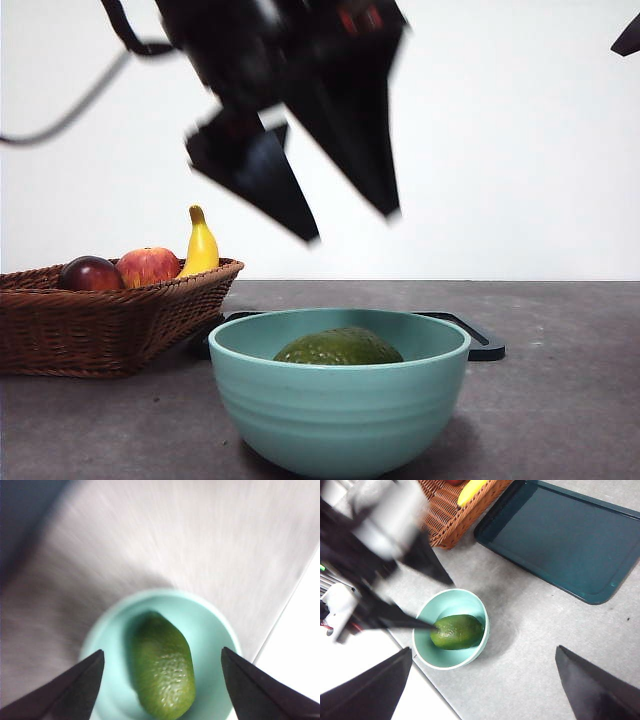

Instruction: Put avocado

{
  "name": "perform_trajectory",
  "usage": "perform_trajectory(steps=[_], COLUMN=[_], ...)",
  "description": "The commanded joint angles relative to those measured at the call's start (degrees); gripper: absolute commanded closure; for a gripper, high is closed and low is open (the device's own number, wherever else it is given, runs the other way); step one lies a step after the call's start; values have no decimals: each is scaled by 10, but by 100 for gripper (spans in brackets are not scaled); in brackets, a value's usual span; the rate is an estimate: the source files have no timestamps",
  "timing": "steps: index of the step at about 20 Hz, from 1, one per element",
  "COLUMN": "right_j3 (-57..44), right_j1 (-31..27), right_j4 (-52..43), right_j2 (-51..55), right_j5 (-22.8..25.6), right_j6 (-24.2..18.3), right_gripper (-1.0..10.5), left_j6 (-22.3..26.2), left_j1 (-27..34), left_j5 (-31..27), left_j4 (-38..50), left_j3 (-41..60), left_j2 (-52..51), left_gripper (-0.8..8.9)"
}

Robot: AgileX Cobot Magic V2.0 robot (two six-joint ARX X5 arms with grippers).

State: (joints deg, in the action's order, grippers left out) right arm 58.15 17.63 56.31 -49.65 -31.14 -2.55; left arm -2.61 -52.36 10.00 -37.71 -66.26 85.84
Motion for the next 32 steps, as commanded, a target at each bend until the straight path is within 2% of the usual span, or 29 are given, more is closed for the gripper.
perform_trajectory(steps=[1, 6, 11, 13, 16, 19, 21, 26, 28, 30, 32], right_j3=[11, 11, 11, 11, 11, 11, 11, 11, 11, 11, 11], right_j1=[3, 3, 3, 3, 10, 34, 62, 139, 161, 179, 197], right_j4=[-5, -5, -5, -6, -6, -16, -30, -90, -120, -144, -159], right_j2=[-5, -5, -10, -22, -54, -103, -147, -254, -288, -320, -348], right_j5=[0, 0, 1, 0, -4, -3, 3, 83, 92, 97, 124], right_j6=[7, 7, 7, 7, 6, 5, 5, -1, -1, 0, 0], right_gripper=[485, 485, 485, 485, 485, 485, 486, 491, 556, 571, 576], left_j6=[-12, -12, 5, 4, 11, 40, 51, 52, 52, 52, 52], left_j1=[18, 108, 191, 210, 214, 207, 204, 204, 204, 204, 204], left_j5=[-1, -1, 2, 30, 110, 169, 173, 173, 173, 173, 173], left_j4=[0, -3, -63, -78, -115, -172, -194, -194, -194, -194, -194], left_j3=[-10, -10, 5, 37, 93, 111, 111, 111, 111, 111, 111], left_j2=[-43, -167, -254, -287, -328, -339, -339, -339, -339, -339, -339], left_gripper=[436, 440, 440, 440, 440, 441, 441, 441, 441, 441, 441])
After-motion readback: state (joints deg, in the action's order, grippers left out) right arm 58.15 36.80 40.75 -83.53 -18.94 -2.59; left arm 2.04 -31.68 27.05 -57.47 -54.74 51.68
